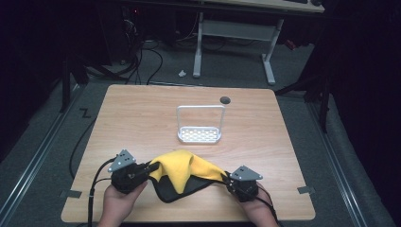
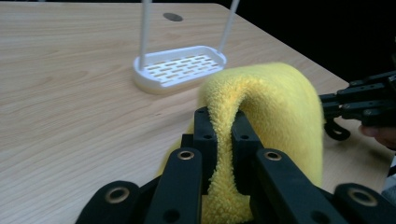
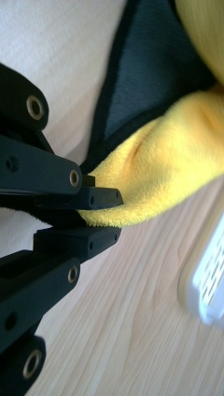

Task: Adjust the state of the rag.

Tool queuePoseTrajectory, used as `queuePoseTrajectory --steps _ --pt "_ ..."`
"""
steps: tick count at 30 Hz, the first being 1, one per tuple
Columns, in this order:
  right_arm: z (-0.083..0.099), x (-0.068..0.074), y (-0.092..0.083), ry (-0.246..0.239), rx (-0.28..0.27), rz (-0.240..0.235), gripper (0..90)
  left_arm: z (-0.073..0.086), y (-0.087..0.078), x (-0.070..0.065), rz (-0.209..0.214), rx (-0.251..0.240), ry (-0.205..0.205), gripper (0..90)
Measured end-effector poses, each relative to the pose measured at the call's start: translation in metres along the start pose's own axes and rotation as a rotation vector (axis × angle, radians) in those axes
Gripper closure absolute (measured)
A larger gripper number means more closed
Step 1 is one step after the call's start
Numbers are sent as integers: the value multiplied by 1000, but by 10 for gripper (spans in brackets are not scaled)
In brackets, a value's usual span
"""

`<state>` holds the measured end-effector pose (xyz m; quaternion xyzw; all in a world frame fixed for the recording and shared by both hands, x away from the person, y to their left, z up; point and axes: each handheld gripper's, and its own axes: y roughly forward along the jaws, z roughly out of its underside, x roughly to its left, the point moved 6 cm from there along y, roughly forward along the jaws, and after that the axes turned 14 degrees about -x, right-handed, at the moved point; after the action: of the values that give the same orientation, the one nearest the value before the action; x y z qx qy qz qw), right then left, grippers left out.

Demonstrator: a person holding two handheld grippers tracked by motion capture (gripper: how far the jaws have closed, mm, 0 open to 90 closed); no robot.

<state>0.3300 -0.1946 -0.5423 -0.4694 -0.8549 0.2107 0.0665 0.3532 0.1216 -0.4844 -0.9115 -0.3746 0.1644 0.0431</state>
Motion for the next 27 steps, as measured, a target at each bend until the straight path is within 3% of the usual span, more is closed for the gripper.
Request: queuePoseTrajectory --steps 1,2,4,5,6,8,9,11,12,13,14,15,18,21,24,27 --pt "1 -11 -3 25 -3 35 826 1 -3 14 -24 1 -41 838" --pt "2 -17 -5 45 -2 47 826 1 -3 14 -24 1 -41 837" --pt "3 -22 -6 62 0 62 826 6 -6 29 -47 18 -77 830" --pt "7 -33 -8 91 8 87 826 17 -6 45 -62 44 -123 826" --pt "9 -37 -8 101 7 94 826 24 -5 51 -68 69 -143 818" --pt "10 -40 -8 117 12 99 826 33 -3 56 -68 98 -164 807" --pt "12 -43 -5 126 28 107 820 46 1 62 -82 144 -179 728" --pt "14 -45 -1 113 30 131 779 50 0 63 -99 152 -175 643" --pt "14 -45 -1 113 30 131 779 51 -1 63 -106 146 -174 643" --pt "15 -46 1 115 29 135 721 50 -5 61 -121 136 -156 559" --pt "15 -46 1 115 29 135 721 49 -8 60 -133 132 -135 559" --pt "12 -46 -1 116 13 135 638 47 -12 58 -144 131 -104 509" --pt "9 -46 -5 117 -8 136 597 42 -29 50 -163 109 -55 479" --pt "4 -43 -10 108 -34 133 559 46 -44 47 -201 120 -17 454" --pt "0 -39 -13 102 -47 124 548 46 -52 33 -155 90 -49 436" --pt "-8 -27 -16 78 -75 101 544 50 -49 4 -89 92 -25 405"
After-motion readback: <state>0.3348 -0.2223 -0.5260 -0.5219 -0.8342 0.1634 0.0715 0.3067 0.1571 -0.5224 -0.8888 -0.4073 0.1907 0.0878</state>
